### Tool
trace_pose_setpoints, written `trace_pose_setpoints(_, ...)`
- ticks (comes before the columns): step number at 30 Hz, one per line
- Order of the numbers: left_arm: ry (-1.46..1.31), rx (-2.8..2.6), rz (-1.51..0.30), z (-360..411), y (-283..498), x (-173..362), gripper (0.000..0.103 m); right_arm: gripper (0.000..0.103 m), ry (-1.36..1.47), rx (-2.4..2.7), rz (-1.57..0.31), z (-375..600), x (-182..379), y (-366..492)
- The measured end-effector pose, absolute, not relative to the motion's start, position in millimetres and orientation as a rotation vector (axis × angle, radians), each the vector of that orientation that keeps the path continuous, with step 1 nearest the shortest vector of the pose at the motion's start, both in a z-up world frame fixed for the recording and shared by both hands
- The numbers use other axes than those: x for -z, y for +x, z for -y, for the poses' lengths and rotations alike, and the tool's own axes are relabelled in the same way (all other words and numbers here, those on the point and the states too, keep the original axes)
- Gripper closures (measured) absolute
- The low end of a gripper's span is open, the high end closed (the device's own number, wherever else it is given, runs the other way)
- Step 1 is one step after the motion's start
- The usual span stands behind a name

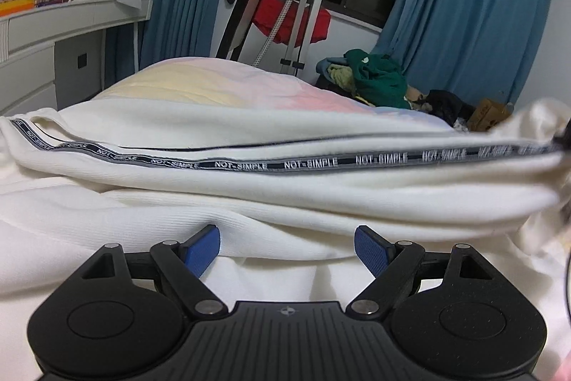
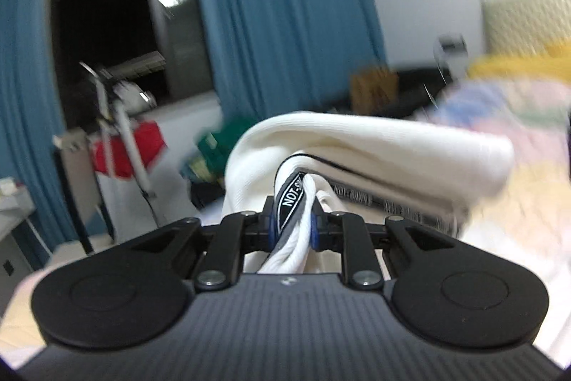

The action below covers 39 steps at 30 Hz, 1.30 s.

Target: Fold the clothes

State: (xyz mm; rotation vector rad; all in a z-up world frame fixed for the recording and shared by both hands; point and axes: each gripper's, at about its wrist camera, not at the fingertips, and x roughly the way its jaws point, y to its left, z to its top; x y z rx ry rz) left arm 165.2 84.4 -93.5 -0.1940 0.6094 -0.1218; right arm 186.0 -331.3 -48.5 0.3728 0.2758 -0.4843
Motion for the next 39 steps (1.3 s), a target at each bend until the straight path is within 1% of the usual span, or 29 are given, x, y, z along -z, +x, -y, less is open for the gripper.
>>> trace_pose_setpoints(3, -0.189, 0.107, -0.625, -84, 167, 98, 0.019, 0.082, 0.493, 0.482, -0.448, 363, 86, 204)
trace_pose_setpoints(5, -0.184, 0.1, -0.633, -83, 169, 100, 0.019, 0.081, 0.568, 0.463, -0.521, 377, 100, 212)
trace_pose_setpoints(8, -0.171, 0.093, -0.635, -84, 169, 104, 0.019, 0.074, 0.602, 0.408, -0.512, 381, 95, 205)
trace_pose_setpoints(9, -0.165, 0.092, -0.636, -83, 170, 105, 0.019, 0.071, 0.606, 0.4, -0.502, 383, 92, 201)
trace_pose_setpoints(11, -0.146, 0.091, -0.636, -80, 174, 107, 0.019, 0.06, 0.658, 0.403, -0.466, 384, 86, 201)
trace_pose_setpoints(13, -0.139, 0.098, -0.631, -76, 174, 108, 0.019, 0.039, 0.697, 0.438, -0.423, 386, 85, 195)
trace_pose_setpoints(15, -0.134, 0.113, -0.624, -73, 171, 108, 0.019, 0.034, 0.738, 0.47, -0.393, 389, 82, 184)
trace_pose_setpoints(21, -0.081, 0.166, -0.591, -59, 166, 106, 0.019, 0.034, 0.964, 0.527, -0.442, 406, 97, 125)
trace_pose_setpoints(27, 0.007, 0.26, -0.54, -28, 149, 104, 0.019, 0.034, 1.044, 0.584, -0.539, 414, 105, 99)
trace_pose_setpoints(33, 0.158, 0.357, -0.483, 24, 123, 104, 0.019, 0.034, 0.956, 0.65, -0.56, 426, 110, 103)
trace_pose_setpoints(36, 0.269, 0.395, -0.446, 59, 129, 99, 0.019, 0.034, 0.976, 0.688, -0.546, 435, 114, 97)
trace_pose_setpoints(39, 0.375, 0.454, -0.388, 107, 150, 83, 0.02, 0.034, 0.98, 0.717, -0.501, 447, 112, 90)
